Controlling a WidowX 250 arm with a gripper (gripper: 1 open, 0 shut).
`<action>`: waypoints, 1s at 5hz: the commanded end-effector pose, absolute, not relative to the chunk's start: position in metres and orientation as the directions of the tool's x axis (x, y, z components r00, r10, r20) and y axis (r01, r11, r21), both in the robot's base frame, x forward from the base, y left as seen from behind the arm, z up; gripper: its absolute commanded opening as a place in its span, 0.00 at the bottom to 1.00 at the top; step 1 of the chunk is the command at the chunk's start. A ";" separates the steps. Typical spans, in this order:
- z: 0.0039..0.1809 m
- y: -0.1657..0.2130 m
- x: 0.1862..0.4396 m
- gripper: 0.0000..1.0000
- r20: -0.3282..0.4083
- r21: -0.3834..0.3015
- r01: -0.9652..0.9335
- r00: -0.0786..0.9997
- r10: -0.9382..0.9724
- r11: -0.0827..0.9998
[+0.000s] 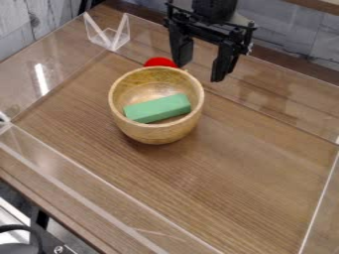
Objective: Move the red fruit to the right side of the table
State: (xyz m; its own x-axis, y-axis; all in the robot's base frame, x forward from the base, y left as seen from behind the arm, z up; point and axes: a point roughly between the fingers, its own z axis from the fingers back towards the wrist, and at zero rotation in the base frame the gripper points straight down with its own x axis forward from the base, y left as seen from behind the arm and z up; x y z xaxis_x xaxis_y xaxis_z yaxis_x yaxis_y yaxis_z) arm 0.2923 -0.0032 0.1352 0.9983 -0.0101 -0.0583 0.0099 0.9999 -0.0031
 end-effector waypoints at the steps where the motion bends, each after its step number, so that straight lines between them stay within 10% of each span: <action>1: 0.129 0.014 0.284 1.00 -0.054 -0.003 -0.056 0.997 0.056 0.998; 5: 0.122 0.089 0.320 1.00 0.123 -0.040 -0.137 0.982 0.140 0.990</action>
State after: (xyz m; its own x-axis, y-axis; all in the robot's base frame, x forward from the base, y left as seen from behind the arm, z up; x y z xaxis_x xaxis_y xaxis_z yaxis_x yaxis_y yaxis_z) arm 0.3127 0.0846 0.1044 0.9877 0.1436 0.0625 -0.1406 0.9888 -0.0500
